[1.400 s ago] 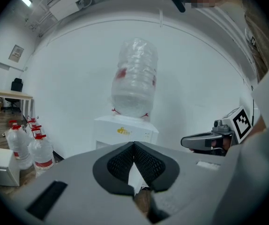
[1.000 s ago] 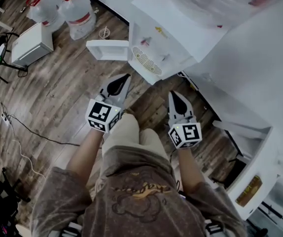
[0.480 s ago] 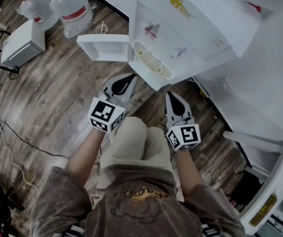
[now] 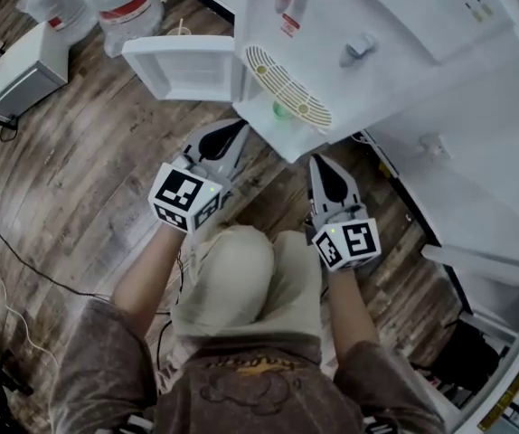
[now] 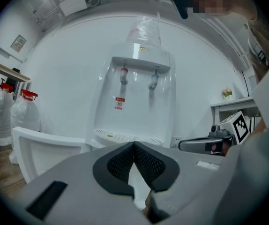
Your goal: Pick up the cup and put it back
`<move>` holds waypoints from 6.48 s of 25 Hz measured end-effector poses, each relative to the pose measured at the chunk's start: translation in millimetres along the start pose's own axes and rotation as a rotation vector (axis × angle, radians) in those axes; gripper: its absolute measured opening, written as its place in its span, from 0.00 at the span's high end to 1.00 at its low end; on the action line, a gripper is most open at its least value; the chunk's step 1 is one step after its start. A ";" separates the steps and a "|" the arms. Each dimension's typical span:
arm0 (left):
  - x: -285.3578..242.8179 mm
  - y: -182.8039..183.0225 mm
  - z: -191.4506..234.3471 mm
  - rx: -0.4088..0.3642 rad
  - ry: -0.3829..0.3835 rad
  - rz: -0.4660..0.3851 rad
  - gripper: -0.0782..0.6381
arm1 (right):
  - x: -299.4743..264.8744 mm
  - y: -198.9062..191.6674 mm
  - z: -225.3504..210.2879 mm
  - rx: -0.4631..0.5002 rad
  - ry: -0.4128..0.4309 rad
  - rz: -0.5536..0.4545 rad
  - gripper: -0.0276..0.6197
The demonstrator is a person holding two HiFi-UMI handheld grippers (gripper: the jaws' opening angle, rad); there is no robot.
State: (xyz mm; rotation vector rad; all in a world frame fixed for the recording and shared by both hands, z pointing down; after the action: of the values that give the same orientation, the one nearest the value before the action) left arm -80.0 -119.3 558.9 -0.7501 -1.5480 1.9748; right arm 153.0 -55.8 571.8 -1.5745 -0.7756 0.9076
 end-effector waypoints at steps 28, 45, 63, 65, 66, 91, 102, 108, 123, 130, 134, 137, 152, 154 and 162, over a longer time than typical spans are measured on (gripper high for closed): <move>25.0 -73.4 -16.4 -0.013 0.006 -0.023 0.89 | 31.1 -58.8 7.1 0.025 0.031 -0.043 0.95; -32.2 -121.3 -5.5 0.040 -0.087 0.055 0.28 | 39.7 -64.2 16.0 0.010 0.041 -0.038 0.95; -152.6 -223.2 46.5 0.042 -0.063 0.202 0.27 | 39.0 -72.3 1.4 -0.017 -0.027 0.011 0.95; -164.4 -233.5 51.0 0.032 -0.067 0.220 0.27 | 37.1 -73.5 -0.3 -0.020 -0.035 0.013 0.95; -169.8 -238.1 53.6 0.022 -0.066 0.228 0.27 | 36.0 -74.0 -0.9 -0.023 -0.038 0.013 0.95; -266.5 -306.9 81.0 -0.070 -0.044 0.344 0.37 | 18.8 -84.9 -12.4 -0.078 -0.089 0.042 0.95; -259.1 -295.1 82.0 -0.077 -0.035 0.319 0.46 | 15.2 -89.1 -15.2 -0.079 -0.089 0.041 0.95; -239.2 -265.8 66.3 -0.086 -0.066 0.271 0.46 | 21.8 -89.3 -15.3 -0.080 -0.098 0.030 0.95; -155.6 -177.7 37.4 -0.070 -0.103 0.214 0.46 | 37.8 -94.7 0.0 -0.071 -0.042 0.029 0.95; -97.8 -131.4 25.1 -0.062 -0.110 0.181 0.46 | 36.7 -101.6 6.7 -0.052 -0.015 0.028 0.95; -64.8 -112.8 19.8 -0.077 -0.108 0.169 0.46 | 32.9 -102.6 10.7 -0.039 0.007 0.030 0.95; -44.0 -103.1 17.2 -0.068 -0.110 0.162 0.46 | 29.3 -102.8 13.8 -0.029 0.025 0.036 0.95; 33.8 -102.6 -4.4 -0.049 -0.068 0.148 0.46 | 43.7 -107.2 16.0 -0.012 0.003 0.034 0.95; 43.8 -104.1 -5.1 -0.034 -0.055 0.136 0.46 | 44.9 -108.5 14.8 -0.014 -0.001 0.031 0.95; 63.5 -105.9 -17.7 -0.052 -0.037 0.132 0.46 | 46.5 -112.8 15.6 -0.014 -0.001 0.034 0.95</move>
State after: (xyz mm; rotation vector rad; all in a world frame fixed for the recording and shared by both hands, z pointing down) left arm -106.5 -40.4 651.8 -0.8618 -1.6141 2.0602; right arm 160.6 11.8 674.3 -1.6042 -0.7591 0.9293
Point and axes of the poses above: the fingertips, and each gripper's own axes: x backward along the fingers, z to its left, y out of its top, the point moved 9 cm from there along x, backward along the fingers, and after that the axes turned 1 degree about x, right-handed, at the moved point
